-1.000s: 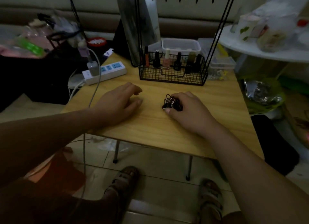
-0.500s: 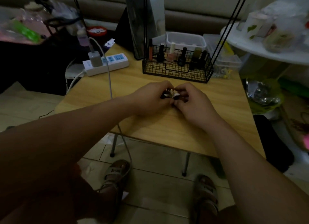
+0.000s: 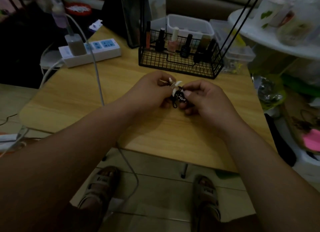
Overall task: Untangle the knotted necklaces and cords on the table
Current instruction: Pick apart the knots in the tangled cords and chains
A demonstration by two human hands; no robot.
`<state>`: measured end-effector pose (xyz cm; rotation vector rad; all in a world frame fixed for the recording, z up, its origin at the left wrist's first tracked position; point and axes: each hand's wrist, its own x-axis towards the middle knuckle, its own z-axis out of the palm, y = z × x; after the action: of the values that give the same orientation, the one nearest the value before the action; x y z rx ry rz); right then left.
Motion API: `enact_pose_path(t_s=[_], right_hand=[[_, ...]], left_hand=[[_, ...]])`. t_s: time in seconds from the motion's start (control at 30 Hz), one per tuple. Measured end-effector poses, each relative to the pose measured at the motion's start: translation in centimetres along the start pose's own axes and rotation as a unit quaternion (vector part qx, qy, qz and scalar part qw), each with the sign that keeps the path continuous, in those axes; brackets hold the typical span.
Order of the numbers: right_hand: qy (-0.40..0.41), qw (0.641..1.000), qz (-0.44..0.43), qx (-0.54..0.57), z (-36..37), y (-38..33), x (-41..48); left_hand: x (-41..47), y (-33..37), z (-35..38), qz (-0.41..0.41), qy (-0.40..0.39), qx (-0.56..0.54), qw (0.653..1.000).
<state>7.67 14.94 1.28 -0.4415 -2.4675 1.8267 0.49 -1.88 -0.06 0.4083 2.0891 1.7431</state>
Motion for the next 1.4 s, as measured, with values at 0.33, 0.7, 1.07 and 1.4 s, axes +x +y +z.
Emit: enact_pose_path(t_s=[0.33, 0.7, 1.07, 1.4], right_hand=[[-0.018, 1.0, 0.025, -0.002, 0.0, -0.2, 0.8], [0.032, 0.996, -0.029, -0.083, 0.3, -0.3, 0.6], [0.027, 0.975, -0.102, -0.196, -0.2, 0.4, 1.2], [-0.051, 0.998, -0.022, 0.006, -0.9, 0.1, 0.9]], left_hand=[[-1.1, -0.3, -2.0, 0.116, -0.05, 0.149, 0.981], [-2.7, -0.8, -2.0, 0.08, -0.011, 0.18, 0.98], [0.8, 0.8, -0.2, 0.107, 0.002, 0.308, 0.945], [0.2, 0.6, -0.6, 0.041, -0.058, 0.084, 0.994]])
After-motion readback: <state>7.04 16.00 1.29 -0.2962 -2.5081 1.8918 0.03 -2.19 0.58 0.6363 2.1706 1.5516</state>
